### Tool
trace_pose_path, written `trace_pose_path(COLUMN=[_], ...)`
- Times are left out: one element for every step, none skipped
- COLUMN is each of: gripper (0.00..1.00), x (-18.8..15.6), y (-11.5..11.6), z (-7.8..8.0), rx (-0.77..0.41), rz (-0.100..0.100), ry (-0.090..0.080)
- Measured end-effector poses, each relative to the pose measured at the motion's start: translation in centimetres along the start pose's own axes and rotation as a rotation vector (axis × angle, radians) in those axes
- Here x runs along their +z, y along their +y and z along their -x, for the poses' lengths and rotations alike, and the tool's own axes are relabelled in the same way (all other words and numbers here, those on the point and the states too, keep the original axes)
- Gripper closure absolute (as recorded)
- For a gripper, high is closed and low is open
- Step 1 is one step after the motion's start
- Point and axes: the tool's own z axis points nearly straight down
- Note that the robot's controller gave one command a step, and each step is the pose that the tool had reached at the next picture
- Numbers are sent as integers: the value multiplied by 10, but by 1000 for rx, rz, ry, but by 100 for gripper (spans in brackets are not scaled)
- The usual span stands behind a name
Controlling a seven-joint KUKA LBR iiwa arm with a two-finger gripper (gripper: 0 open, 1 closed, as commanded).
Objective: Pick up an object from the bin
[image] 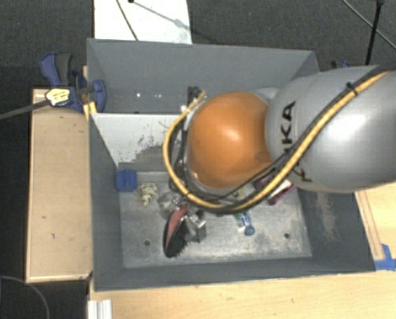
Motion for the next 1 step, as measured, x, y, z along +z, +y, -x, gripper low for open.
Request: trace_pose_path(gripper=[100], x=[-117], y=[-6], z=[-2], rx=[-1], rz=[-1], ry=[-3])
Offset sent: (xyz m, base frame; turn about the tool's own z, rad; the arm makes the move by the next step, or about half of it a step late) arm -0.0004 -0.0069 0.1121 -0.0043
